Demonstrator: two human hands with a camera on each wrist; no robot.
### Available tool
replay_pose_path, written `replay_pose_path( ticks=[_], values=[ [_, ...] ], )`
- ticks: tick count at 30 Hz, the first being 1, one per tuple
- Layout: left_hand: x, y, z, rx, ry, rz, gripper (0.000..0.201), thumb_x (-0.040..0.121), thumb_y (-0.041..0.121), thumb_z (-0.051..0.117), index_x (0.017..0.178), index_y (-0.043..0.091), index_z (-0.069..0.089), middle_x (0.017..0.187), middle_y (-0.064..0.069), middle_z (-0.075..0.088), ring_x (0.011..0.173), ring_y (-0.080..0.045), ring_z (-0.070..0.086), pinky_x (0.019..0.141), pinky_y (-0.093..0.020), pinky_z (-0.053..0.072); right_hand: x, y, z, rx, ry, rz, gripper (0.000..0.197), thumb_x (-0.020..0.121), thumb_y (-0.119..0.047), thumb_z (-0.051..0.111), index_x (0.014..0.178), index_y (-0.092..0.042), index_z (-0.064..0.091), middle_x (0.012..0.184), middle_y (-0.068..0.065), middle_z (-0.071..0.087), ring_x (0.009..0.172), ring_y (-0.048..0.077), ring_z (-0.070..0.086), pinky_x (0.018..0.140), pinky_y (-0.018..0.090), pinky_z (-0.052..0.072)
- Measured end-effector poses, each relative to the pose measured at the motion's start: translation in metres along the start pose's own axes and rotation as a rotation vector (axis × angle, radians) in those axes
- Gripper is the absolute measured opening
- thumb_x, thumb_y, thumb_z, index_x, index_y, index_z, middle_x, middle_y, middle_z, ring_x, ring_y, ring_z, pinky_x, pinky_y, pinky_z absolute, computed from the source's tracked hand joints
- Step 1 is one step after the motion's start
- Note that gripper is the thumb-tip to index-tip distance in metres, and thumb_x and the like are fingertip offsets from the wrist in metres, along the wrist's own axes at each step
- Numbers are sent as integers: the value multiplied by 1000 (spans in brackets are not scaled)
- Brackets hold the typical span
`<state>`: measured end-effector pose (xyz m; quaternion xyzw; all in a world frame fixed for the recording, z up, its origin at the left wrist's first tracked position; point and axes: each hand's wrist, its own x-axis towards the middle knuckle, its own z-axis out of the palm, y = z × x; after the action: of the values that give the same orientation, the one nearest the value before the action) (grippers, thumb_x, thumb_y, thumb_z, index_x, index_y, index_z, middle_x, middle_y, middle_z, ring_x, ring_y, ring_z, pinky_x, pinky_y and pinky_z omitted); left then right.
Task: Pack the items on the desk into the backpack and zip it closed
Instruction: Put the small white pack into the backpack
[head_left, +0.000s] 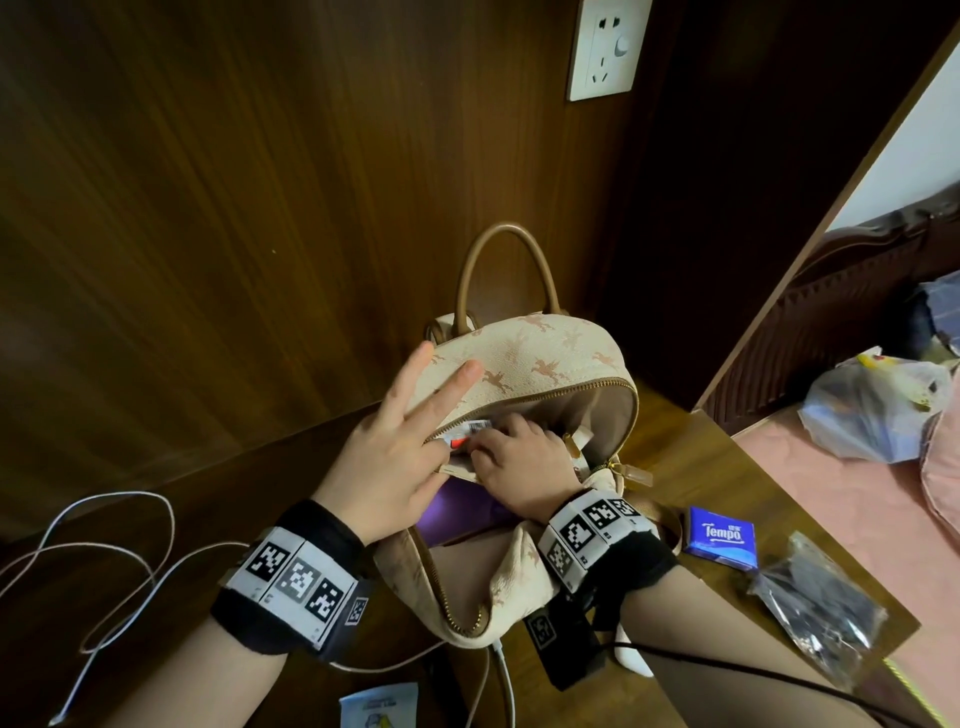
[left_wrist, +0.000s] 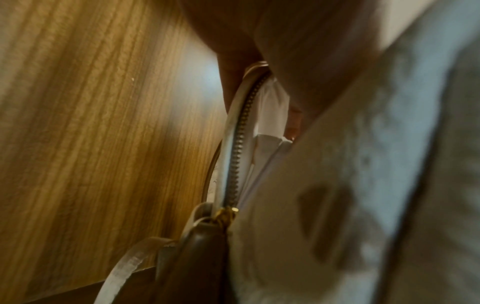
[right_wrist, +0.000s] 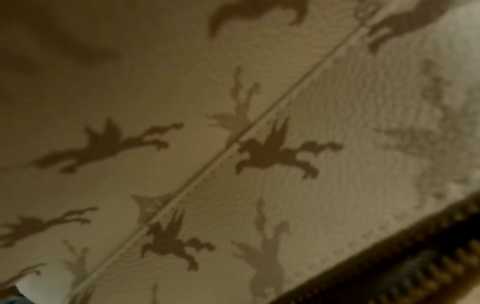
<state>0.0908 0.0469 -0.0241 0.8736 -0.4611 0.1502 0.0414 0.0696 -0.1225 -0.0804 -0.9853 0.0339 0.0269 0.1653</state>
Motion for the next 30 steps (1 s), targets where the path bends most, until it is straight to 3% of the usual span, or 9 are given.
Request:
replay_pose_path(
  ticks=[4, 8, 12, 16, 18, 24, 27, 30],
  values=[
    [1, -1, -2, -44, -4, 19, 19, 73, 15, 72, 60, 12, 58, 161, -1, 12, 147, -37, 2, 71, -37, 57, 0, -1, -2, -5, 32, 12, 36, 90, -41, 38, 113, -18, 52, 120, 4, 55, 116, 25, 49, 92, 36, 37],
    [1, -3, -2, -56, -9, 34, 15, 74, 14, 72, 62, 12, 62, 161, 1, 8, 147, -36, 1, 73, -35, 57, -2, -2, -7, 76, -18, -129, 56, 86, -51, 17, 123, -27, 52, 125, -2, 50, 121, 22, 46, 93, 39, 39],
    [2, -5, -3, -94, -9, 47, 13, 73, 12, 73, 64, 13, 63, 161, -1, 13, 147, -37, 2, 66, -34, 58, -3, -3, -10, 115, -202, -193, 41, 99, -48, 25, 134, -41, 45, 143, -14, 37, 135, 15, 31, 109, 42, 25],
    [2, -3, -1, -93, -3, 61, 15, 74, 12, 71, 62, 12, 62, 160, -1, 14, 147, -38, 3, 62, -30, 56, 1, -4, -12, 102, -395, -152, 49, 97, -55, 15, 143, -45, 25, 155, -16, 20, 144, 15, 12, 115, 46, 7],
    [2, -3, -1, -91, 0, 64, 17, 74, 13, 71, 61, 13, 61, 160, -1, 13, 147, -38, 3, 61, -30, 56, 4, -5, -13, 86, -453, -142, 51, 97, -55, 13, 145, -44, 21, 157, -15, 14, 145, 14, 9, 115, 47, 5],
    [2, -4, -1, -85, 0, 70, 18, 75, 13, 69, 59, 11, 60, 161, -1, 11, 147, -38, 3, 64, -35, 58, -3, -10, -20, 144, -343, -187, 44, 100, -43, 21, 142, -36, 32, 153, -3, 30, 143, 12, 17, 111, 46, 13],
    [1, -3, 1, -95, -2, 73, 18, 75, 12, 68, 59, 11, 59, 160, -1, 13, 147, -38, 3, 63, -38, 57, 2, -12, -18, 124, -413, -212, 44, 101, -38, 19, 143, -33, 31, 153, -2, 29, 143, 11, 17, 112, 45, 10],
    [1, -5, 2, -100, -18, 53, 17, 74, 13, 70, 61, 11, 61, 161, -1, 10, 147, -38, 0, 63, -40, 58, 11, -12, -15, 114, -439, -221, 46, 99, -42, 15, 140, -33, 34, 152, -3, 33, 141, 17, 25, 110, 45, 16]
  ],
)
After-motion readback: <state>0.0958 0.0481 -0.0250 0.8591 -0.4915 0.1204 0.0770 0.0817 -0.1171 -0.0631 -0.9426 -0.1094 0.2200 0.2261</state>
